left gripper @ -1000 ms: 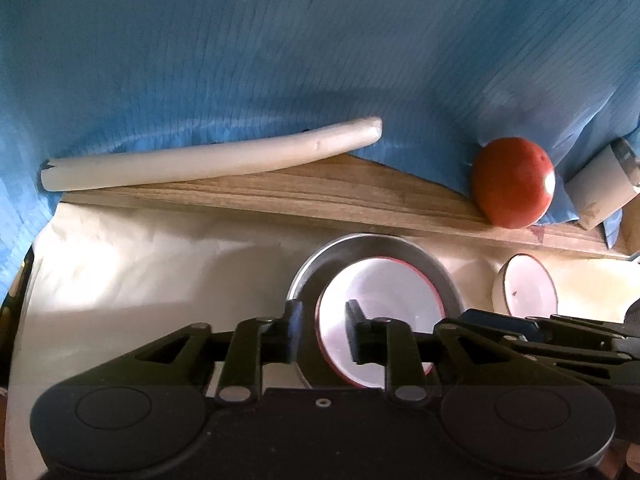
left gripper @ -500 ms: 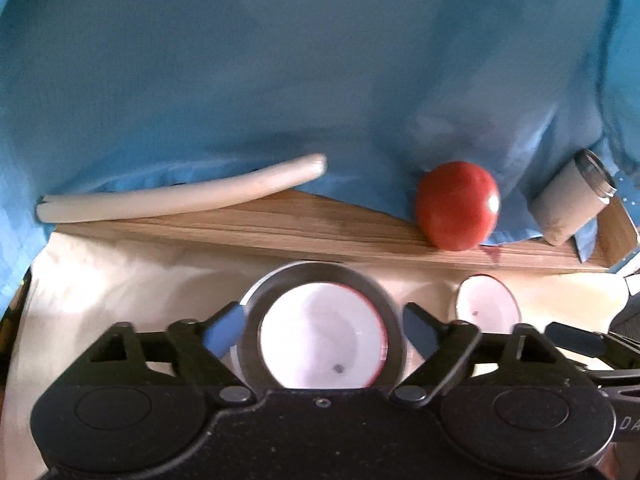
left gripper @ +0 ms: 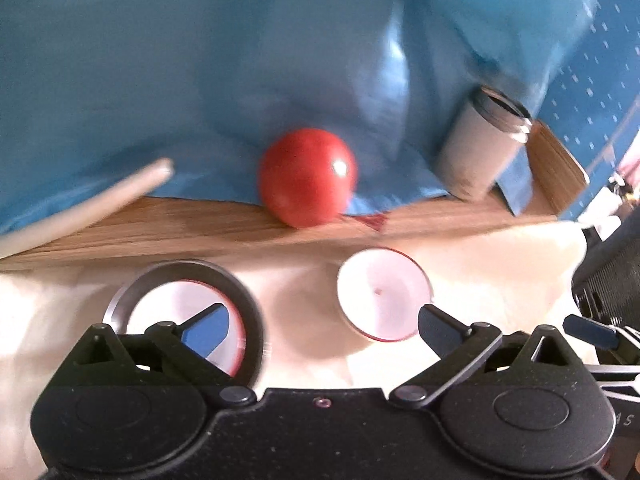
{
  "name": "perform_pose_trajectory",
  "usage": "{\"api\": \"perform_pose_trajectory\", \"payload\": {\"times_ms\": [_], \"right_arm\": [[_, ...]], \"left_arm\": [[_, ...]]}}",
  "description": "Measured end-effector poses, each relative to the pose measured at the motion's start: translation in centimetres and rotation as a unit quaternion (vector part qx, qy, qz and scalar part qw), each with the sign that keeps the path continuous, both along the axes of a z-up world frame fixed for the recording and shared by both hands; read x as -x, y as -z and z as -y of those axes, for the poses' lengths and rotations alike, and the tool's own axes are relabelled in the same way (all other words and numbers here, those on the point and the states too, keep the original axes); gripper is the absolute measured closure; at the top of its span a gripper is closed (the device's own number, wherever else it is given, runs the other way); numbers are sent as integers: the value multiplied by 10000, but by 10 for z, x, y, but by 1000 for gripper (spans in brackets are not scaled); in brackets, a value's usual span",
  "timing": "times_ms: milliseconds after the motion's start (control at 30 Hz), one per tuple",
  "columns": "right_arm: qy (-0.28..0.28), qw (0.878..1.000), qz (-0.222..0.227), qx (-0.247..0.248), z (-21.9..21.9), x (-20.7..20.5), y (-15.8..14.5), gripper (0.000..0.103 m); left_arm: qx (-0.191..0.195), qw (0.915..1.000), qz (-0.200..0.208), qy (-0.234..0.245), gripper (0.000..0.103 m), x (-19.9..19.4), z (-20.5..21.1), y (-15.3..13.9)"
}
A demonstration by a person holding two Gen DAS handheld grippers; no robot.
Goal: Organize plates and bowls
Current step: 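Move both grippers toward the second white red-rimmed bowl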
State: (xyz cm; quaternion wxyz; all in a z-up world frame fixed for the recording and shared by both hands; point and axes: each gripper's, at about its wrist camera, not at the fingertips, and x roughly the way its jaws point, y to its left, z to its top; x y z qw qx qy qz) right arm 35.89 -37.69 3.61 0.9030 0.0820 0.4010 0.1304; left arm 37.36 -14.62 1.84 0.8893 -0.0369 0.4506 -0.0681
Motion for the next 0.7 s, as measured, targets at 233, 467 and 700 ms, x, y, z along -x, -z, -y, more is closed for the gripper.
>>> {"api": "perform_pose_trajectory", "payload": {"times_ms": [233,467,700], "right_arm": [[287,9995,-83,78,34,8,4,0],[309,9992,-230,61,54,3,11,0],[-13,9994,-332,45,53,-17,19,0]], "left_arm": [[-65,9995,-198,223,2,-4,35,17],[35,9994,-342,-44,2,-9,47,33],[291,9966,-423,-639,2,-11,42,41]]}}
